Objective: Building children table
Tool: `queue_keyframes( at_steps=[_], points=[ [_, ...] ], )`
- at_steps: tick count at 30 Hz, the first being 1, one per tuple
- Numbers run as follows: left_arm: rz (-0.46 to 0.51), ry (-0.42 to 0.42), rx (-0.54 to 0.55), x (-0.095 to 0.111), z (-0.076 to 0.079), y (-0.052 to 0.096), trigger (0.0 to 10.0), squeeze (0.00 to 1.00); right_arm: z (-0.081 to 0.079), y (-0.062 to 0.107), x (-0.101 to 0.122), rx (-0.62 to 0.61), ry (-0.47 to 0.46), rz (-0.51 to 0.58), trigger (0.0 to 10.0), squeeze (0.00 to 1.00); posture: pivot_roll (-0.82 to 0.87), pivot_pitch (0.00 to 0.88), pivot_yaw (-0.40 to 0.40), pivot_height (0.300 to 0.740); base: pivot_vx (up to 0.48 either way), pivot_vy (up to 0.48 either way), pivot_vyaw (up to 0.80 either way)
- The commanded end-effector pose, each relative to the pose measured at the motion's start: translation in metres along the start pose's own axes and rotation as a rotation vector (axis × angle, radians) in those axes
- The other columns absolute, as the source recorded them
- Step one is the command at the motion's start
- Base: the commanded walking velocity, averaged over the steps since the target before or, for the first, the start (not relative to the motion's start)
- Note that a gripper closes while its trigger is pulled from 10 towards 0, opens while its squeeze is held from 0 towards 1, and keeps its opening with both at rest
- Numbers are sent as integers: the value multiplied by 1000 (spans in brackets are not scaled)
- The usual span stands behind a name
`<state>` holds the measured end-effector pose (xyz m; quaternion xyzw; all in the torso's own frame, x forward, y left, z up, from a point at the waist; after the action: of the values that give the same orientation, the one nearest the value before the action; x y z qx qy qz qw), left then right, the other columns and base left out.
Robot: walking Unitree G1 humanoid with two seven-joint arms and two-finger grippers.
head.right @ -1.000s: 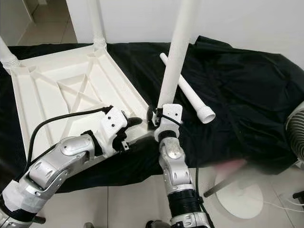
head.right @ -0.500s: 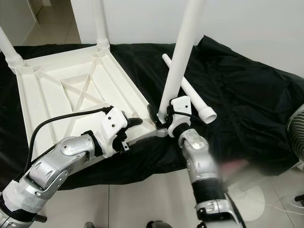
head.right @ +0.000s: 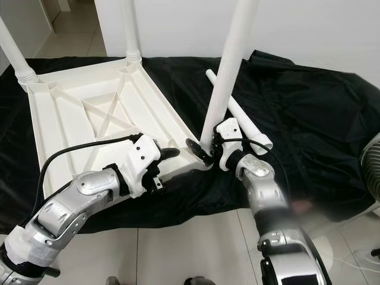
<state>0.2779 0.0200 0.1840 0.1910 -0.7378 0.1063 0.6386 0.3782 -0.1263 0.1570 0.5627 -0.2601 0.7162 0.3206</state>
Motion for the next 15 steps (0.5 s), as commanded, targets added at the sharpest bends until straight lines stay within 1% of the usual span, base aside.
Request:
queue_keyframes(
  at_steps=[1,9,10,11,15],
  points=[
    [-13,-19,-95,0,11,-1,10000,0,4,2,-2,1,-3,-9,0,0,-12,93,-39,740,0,0,0],
    [-16,-21,-95,1,10,0,10000,0,5,5,-7,-4,-37,-9,0,0,-16,98,-31,740,0,0,0],
    [-17,-21,-96,1,11,0,10000,0,5,5,-8,-9,-47,-10,2980,0,-16,98,-31,740,0,0,0],
    [-17,-23,-98,1,11,0,10000,0,5,5,-9,-21,-72,-5,10000,0,-19,99,-30,740,0,0,0],
    [-18,-21,-99,1,11,0,10000,0,4,5,-11,-28,-100,0,10000,0,-22,100,-30,740,0,0,0]
  ],
)
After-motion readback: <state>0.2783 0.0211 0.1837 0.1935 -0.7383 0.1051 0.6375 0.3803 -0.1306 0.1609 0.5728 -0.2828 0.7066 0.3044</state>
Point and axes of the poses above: a point about 5 cm out from each wrist's last joint towards the gripper, its own y axis pointing back from the gripper into the wrist, its own x axis along the axis of the wrist's last joint, z = x × y, the point moved 4 cm from there along -y, pointing out of the wrist towards the gripper, and after that the axes turned 3 degrees about y, right-handed, at the moved point
